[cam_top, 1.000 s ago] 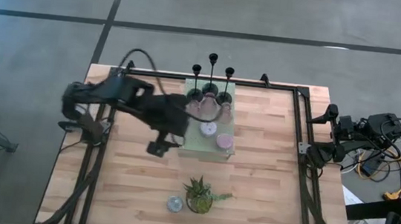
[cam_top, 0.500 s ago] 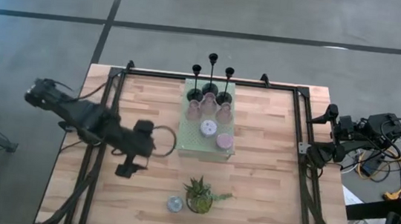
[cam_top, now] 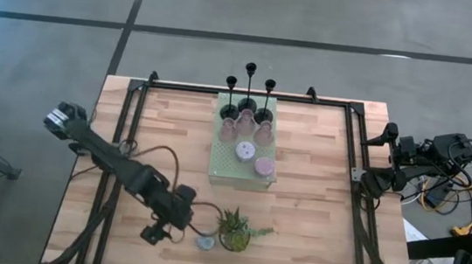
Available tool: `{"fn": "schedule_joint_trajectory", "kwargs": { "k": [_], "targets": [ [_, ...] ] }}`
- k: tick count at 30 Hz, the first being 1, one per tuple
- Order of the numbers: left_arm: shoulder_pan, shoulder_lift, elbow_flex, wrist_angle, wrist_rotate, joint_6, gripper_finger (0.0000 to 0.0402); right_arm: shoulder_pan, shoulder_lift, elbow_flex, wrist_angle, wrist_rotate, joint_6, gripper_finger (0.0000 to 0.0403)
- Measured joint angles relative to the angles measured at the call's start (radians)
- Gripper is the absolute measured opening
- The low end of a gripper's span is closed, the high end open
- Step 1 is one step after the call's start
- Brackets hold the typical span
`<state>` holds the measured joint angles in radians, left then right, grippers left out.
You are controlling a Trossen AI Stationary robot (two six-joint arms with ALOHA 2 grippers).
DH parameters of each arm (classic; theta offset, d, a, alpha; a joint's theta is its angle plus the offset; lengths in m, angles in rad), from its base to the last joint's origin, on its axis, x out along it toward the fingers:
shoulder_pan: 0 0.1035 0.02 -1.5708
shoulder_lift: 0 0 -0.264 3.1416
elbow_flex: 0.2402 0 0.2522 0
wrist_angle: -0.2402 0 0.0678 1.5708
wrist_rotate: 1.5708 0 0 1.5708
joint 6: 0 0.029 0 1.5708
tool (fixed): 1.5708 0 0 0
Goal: Pick & Place candle stick holders
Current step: Put the green patterned scented candle on the shelf
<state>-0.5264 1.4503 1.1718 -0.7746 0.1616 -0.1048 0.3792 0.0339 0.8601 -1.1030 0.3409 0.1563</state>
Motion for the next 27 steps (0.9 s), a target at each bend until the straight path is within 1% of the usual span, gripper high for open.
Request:
{"fn": "schedule_joint_trajectory", "kwargs": {
  "k": [3, 5, 8, 11, 13, 15, 17, 22, 24, 27],
  "targets": [
    [-0.002, 0.074, 0.072, -0.005, -0.024, -0.017, 0.0341, 0.000, 0.000, 0.000, 0.000, 0.000, 0.000, 0.0366],
    [0.003, 0.119, 0.130, -0.003, -0.037, -0.069, 0.0341, 0.000, 0.000, 0.000, 0.000, 0.000, 0.000, 0.0366],
    [0.009, 0.170, 0.215, -0.018, -0.130, -0.216, 0.0341, 0.000, 0.000, 0.000, 0.000, 0.000, 0.000, 0.0366],
    [0.015, 0.208, 0.293, -0.021, -0.206, -0.413, 0.0341, 0.000, 0.000, 0.000, 0.000, 0.000, 0.000, 0.0366],
    [0.015, 0.231, 0.337, -0.043, -0.216, -0.511, 0.0341, 0.000, 0.000, 0.000, 0.000, 0.000, 0.000, 0.0366],
    [0.010, 0.253, 0.381, -0.070, -0.218, -0.578, 0.0339, 0.000, 0.000, 0.000, 0.000, 0.000, 0.000, 0.0366],
    [0.002, 0.273, 0.422, -0.135, -0.247, -0.624, 0.0336, 0.000, 0.000, 0.000, 0.000, 0.000, 0.000, 0.0366],
    [-0.003, 0.311, 0.483, -0.287, -0.265, -0.732, 0.0323, 0.000, 0.000, 0.000, 0.000, 0.000, 0.000, 0.0366],
    [-0.004, 0.315, 0.487, -0.311, -0.259, -0.770, 0.0319, 0.000, 0.000, 0.000, 0.000, 0.000, 0.000, 0.0366],
    [-0.008, 0.315, 0.472, -0.309, -0.253, -0.774, 0.0317, 0.000, 0.000, 0.000, 0.000, 0.000, 0.000, 0.0366]
  ]
}}
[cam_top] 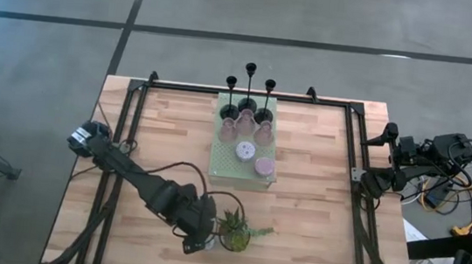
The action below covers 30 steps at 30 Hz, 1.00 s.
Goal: Pick & Place candle stick holders
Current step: Put the green patterned scented candle on the shelf
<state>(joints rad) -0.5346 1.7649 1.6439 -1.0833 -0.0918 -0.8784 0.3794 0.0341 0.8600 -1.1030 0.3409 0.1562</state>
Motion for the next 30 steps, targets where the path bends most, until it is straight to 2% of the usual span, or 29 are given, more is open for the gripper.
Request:
{"fn": "schedule_joint_trajectory", "kwargs": {
  "k": [13, 20, 24, 30],
  "targets": [
    [0.010, 0.001, -0.029, 0.034, 0.048, 0.006, 0.0318, 0.000, 0.000, 0.000, 0.000, 0.000, 0.000, 0.0366],
    [0.001, 0.050, -0.032, 0.062, 0.077, 0.070, 0.0351, 0.000, 0.000, 0.000, 0.000, 0.000, 0.000, 0.0366],
    [0.005, 0.068, -0.044, 0.072, 0.103, -0.002, 0.0367, 0.000, 0.000, 0.000, 0.000, 0.000, 0.000, 0.0366],
    [0.004, 0.069, -0.108, 0.166, 0.113, -0.091, 0.0369, 0.000, 0.000, 0.000, 0.000, 0.000, 0.000, 0.0366]
  ]
}}
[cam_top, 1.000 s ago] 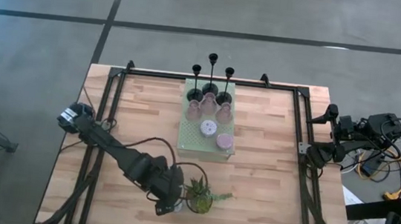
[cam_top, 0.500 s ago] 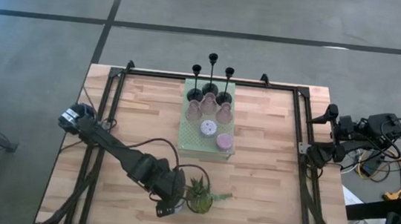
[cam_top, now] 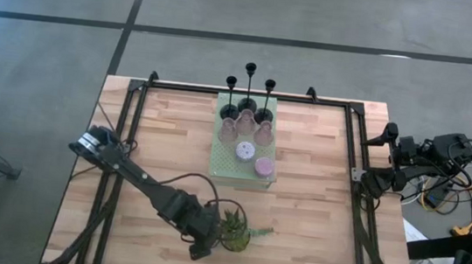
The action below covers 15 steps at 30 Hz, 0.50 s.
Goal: Pick & Place candle stick holders
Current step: Put the green patterned scented candle on the shelf
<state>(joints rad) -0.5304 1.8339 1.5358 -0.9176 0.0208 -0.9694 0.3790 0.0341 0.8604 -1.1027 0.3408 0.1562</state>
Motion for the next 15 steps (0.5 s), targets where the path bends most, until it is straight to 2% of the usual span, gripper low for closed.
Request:
{"fn": "schedule_joint_trajectory", "kwargs": {
  "k": [6, 12, 15],
  "targets": [
    [0.000, 0.001, -0.096, 0.130, 0.009, -0.080, 0.0369, 0.000, 0.000, 0.000, 0.000, 0.000, 0.000, 0.0366],
    [0.026, 0.001, -0.169, 0.192, 0.106, -0.151, 0.0369, 0.000, 0.000, 0.000, 0.000, 0.000, 0.000, 0.0366],
    [0.042, 0.002, -0.192, 0.273, 0.156, -0.125, 0.0369, 0.000, 0.000, 0.000, 0.000, 0.000, 0.000, 0.0366]
  ]
}}
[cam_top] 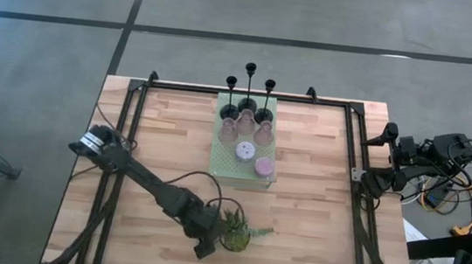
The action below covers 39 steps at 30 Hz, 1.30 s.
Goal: Pick & Place candle stick holders
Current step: Put the green patterned scented candle on the shelf
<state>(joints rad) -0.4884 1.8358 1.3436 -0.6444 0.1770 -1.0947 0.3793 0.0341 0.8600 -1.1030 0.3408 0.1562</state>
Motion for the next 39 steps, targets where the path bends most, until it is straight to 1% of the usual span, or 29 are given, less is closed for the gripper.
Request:
{"fn": "schedule_joint_trajectory", "kwargs": {
  "k": [4, 8, 16, 20, 24, 33, 39],
  "targets": [
    [0.009, 0.019, -0.007, 0.035, 0.034, 0.013, 0.0369, 0.000, 0.000, 0.000, 0.000, 0.000, 0.000, 0.0366],
    [0.010, 0.040, -0.004, 0.033, 0.036, 0.018, 0.0369, 0.000, 0.000, 0.000, 0.000, 0.000, 0.000, 0.0366],
    [0.017, 0.074, -0.003, 0.059, -0.015, 0.019, 0.0369, 0.000, 0.000, 0.000, 0.000, 0.000, 0.000, 0.0366],
    [0.017, 0.102, -0.003, 0.103, -0.039, 0.028, 0.0369, 0.000, 0.000, 0.000, 0.000, 0.000, 0.000, 0.0366],
    [0.017, 0.128, -0.005, 0.121, -0.019, 0.027, 0.0369, 0.000, 0.000, 0.000, 0.000, 0.000, 0.000, 0.0366],
    [0.017, 0.127, -0.006, 0.120, 0.025, 0.029, 0.0369, 0.000, 0.000, 0.000, 0.000, 0.000, 0.000, 0.0366],
    [0.016, 0.127, -0.006, 0.110, 0.043, 0.091, 0.0369, 0.000, 0.000, 0.000, 0.000, 0.000, 0.000, 0.0366]
  ]
}}
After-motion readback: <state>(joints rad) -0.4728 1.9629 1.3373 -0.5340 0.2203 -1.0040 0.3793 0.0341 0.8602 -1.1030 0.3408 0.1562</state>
